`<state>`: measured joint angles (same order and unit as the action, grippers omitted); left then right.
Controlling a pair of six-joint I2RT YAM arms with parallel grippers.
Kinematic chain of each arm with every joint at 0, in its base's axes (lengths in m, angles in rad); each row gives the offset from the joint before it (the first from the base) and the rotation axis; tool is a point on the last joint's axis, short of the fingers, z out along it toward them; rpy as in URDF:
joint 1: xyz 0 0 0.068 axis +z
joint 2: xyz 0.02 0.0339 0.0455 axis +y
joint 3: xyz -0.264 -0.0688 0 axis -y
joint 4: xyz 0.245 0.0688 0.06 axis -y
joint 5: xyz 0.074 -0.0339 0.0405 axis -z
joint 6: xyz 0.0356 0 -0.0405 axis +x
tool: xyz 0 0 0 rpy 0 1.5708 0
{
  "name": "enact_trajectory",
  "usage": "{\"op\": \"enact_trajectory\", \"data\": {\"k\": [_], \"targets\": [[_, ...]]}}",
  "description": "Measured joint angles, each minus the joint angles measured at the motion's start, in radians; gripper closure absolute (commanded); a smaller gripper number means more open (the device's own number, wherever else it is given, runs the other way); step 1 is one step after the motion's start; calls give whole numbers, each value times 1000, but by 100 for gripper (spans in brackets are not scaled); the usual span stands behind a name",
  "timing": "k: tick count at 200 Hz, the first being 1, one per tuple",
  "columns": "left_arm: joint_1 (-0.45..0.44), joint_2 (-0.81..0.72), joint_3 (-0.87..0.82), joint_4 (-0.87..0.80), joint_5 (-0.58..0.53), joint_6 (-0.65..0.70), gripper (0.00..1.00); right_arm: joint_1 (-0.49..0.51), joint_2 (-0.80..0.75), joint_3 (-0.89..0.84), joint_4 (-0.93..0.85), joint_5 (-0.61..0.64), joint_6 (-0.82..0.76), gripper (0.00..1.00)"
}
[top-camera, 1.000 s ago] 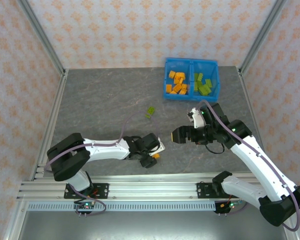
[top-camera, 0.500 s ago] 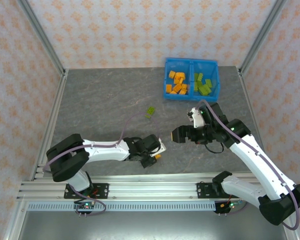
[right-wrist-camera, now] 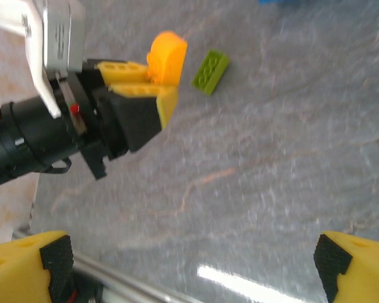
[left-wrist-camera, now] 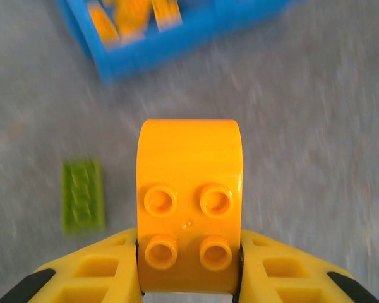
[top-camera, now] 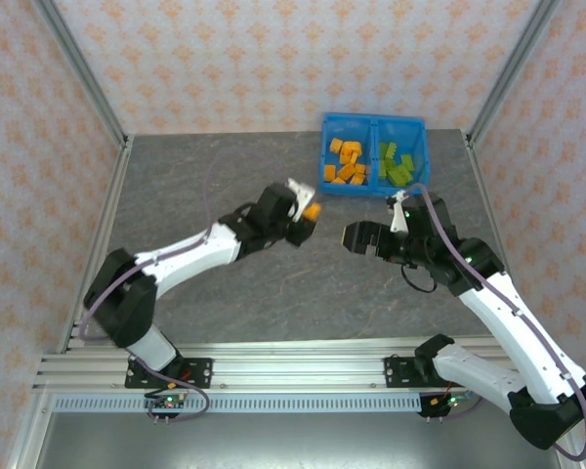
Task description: Sort the legos into containers by color
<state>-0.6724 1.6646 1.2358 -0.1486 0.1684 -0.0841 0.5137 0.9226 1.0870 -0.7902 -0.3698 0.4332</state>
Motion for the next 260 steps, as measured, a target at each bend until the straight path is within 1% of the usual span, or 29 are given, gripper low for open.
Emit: {"op": "enact_trajectory", "data": {"k": [17,46,89,102,118,130,142,185,202,213,225,240,260], "targets": [[32,145,227,-23,-10,-14,73,0,-2,1,32,54,31,1],[73,421,625,-81,-20,-30,73,0,-17,0,48,111,71,1],[103,813,1178,-266,-49,-26,71,0,-71,-3,48,156,100,1],[103,911,1320,-314,-55,-23,69,0,-79,-3,47,164,104,1],[103,986,1417,-351,-54,-24,62,0,-80,-3,47,166,107,1],[103,1001,1425,-373,-53,-26,55,0,-80,-4,46,166,109,1],[103,1002,1425,-390,-53,-27,50,0,-80,-5,47,166,110,1],[103,993,1423,-399,-48,-40,49,0,-79,-19,47,165,117,1],[103,946,1377,-411,-42,-51,49,0,-76,-19,47,165,117,1],[103,877,1299,-407,-33,-55,49,0,-72,-19,47,165,117,1],[103,765,1167,-390,-20,-59,49,0,-64,-19,47,166,117,1],[103,577,961,-340,-12,-65,49,0,-45,-19,46,169,117,1],[103,283,671,-251,-11,-60,48,0,7,-18,43,164,116,6]]}}
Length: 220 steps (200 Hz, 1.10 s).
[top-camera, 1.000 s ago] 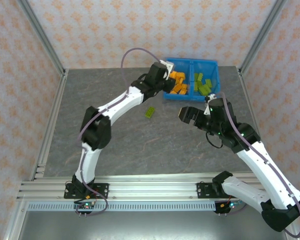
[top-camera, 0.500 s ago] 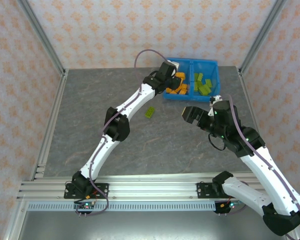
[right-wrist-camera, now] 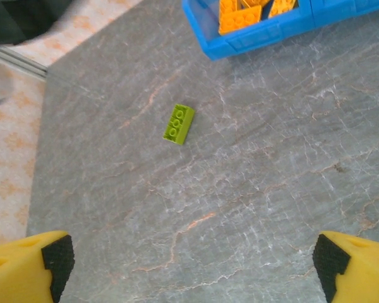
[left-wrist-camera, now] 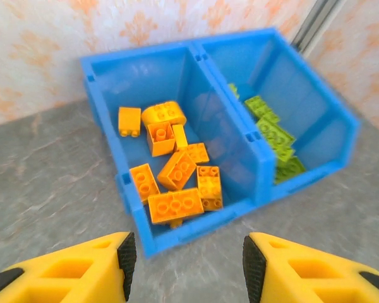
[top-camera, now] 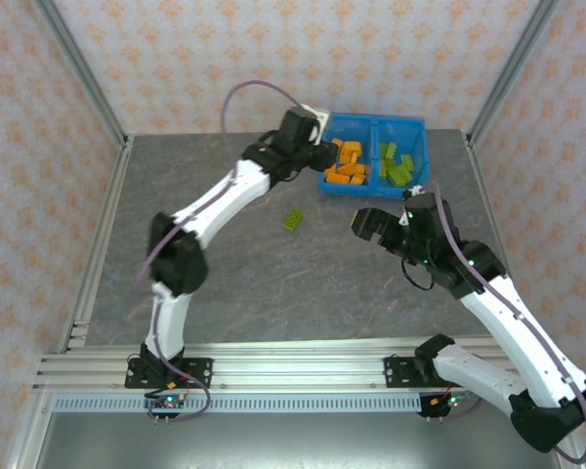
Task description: Sort the legos into containers by color
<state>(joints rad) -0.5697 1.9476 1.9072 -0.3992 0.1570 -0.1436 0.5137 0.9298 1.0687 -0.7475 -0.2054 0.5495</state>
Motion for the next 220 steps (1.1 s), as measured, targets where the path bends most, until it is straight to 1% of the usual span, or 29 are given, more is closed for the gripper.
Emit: {"op": "enact_trajectory", "data": {"k": [27,47,63,80,89,93,96,100,110,125,142,164,183,193,211,220], "targets": [[0,-430,-364,92,-5,44,48,9,136,29,-6,-4,18,8],[0,-704,-573,111,-4,101,46,40,282,81,-6,-4,34,8],[0,-894,-704,85,14,169,37,71,411,139,2,-5,48,8],[0,-1044,-796,0,52,234,23,93,544,211,9,-8,68,7],[0,-1114,-825,-70,79,302,15,103,618,258,11,-12,79,7],[0,-1136,-832,-96,89,307,12,105,648,279,14,-13,84,7],[0,-1156,-840,-123,100,346,10,108,671,294,15,-15,87,7],[0,-1178,-847,-150,111,355,9,109,700,315,16,-15,94,7],[0,-1236,-871,-222,139,437,7,116,774,370,20,-20,107,7],[0,-1323,-916,-298,158,518,4,123,873,445,23,-23,129,7],[0,-1423,-970,-351,168,596,1,134,982,533,16,-20,146,7],[0,-1519,-1023,-399,179,676,0,150,1118,655,-2,-13,167,8],[0,-1534,-1039,-433,180,720,0,161,1210,732,-22,12,183,14],[0,-1529,-1043,-449,180,734,0,165,1244,758,-36,28,196,15],[0,-1521,-1050,-470,181,755,0,167,1302,801,-63,52,200,28],[0,-1521,-1055,-474,181,763,0,167,1329,827,-77,59,208,30]]}}
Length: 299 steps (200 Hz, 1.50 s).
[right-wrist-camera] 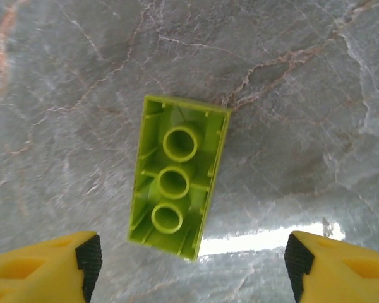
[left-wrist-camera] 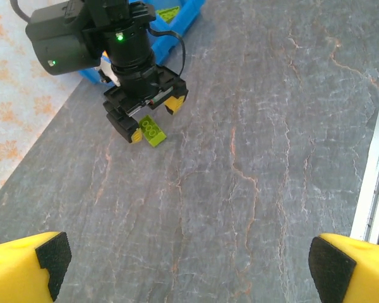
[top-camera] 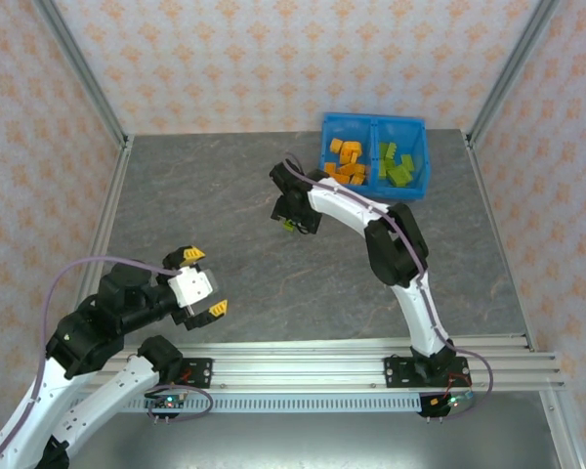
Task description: Sort the legos into containers by color
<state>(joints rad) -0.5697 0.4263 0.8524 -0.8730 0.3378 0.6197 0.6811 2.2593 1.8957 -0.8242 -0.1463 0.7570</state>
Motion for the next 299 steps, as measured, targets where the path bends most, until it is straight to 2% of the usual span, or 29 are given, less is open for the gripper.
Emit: {"op": "enact_trajectory", "data": {"k": [15,32,48,62,88,115,137,169,187,214,236,256,278,299], "targets": [[0,0,-8,-1,0,10,0,0,47,47,-18,6,-9,33],[0,0,-13,-2,0,15,0,0,91,90,-32,10,-8,42],[0,0,-18,-2,0,18,0,1,106,99,-47,19,-18,58],[0,0,-21,-2,0,18,0,1,106,100,-50,19,-20,65],[0,0,-25,2,13,17,0,1,91,77,-35,22,-17,67],[0,13,-25,23,46,10,0,1,4,-41,-23,44,-21,67],[0,43,-25,64,95,-6,0,1,-126,-145,-13,90,-37,67],[0,100,-27,169,190,-68,0,-13,-394,-274,21,171,-67,67],[0,130,-40,251,241,-120,0,-67,-542,-347,58,201,-93,66],[-22,168,-63,362,287,-206,0,-261,-654,-408,93,211,-135,66],[-58,204,-63,417,278,-264,0,-426,-638,-415,123,203,-180,65],[-114,239,-62,427,221,-295,0,-520,-557,-362,121,181,-218,63],[-174,281,-47,425,112,-337,0,-571,-375,-180,93,164,-264,61],[-190,333,-22,420,-6,-399,0,-591,-181,57,42,166,-306,55]]}}
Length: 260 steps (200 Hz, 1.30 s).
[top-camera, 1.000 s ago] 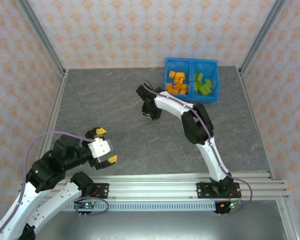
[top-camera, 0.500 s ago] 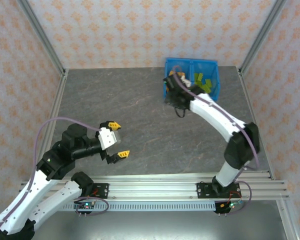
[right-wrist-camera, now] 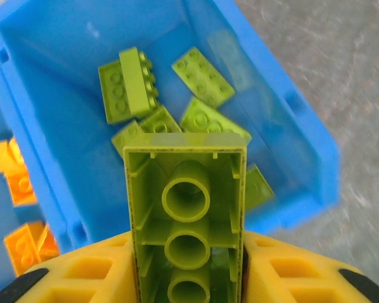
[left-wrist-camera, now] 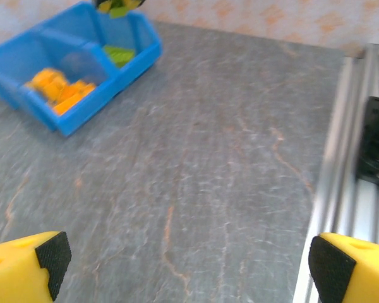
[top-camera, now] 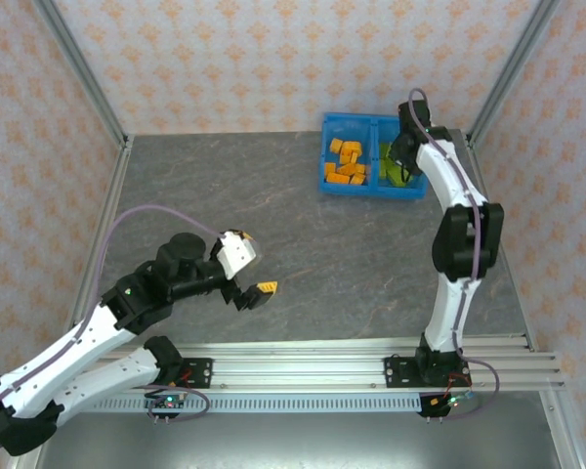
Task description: Sort the legos into containers by color
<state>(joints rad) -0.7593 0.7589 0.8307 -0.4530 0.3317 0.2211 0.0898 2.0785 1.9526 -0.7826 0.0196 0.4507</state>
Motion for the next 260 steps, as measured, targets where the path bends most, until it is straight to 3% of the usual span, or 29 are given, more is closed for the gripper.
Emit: {"op": "enact_trajectory", "data": {"k": [31,76,104,144,177,201,219,260], "targets": [[0,82,20,-3,-207,-126,0,-6,187,235,-42,4,-29,36],[34,143,-20,20,-554,-316,0,-6,187,219,-76,-2,-41,36],[159,135,-121,101,-704,-385,0,-5,10,-119,17,-24,-61,34],[286,138,-280,250,-890,-382,0,-5,-486,-760,231,-59,-108,21],[356,201,-336,351,-943,-351,0,-5,-975,-1216,497,23,-163,0],[397,267,-361,483,-944,-288,0,-6,-1164,-1495,718,195,-196,1],[436,336,-385,592,-920,-241,0,-8,-1153,-1607,847,270,-245,1],[545,555,-407,834,-789,-173,0,-8,-826,-1606,1155,305,-333,1]]}}
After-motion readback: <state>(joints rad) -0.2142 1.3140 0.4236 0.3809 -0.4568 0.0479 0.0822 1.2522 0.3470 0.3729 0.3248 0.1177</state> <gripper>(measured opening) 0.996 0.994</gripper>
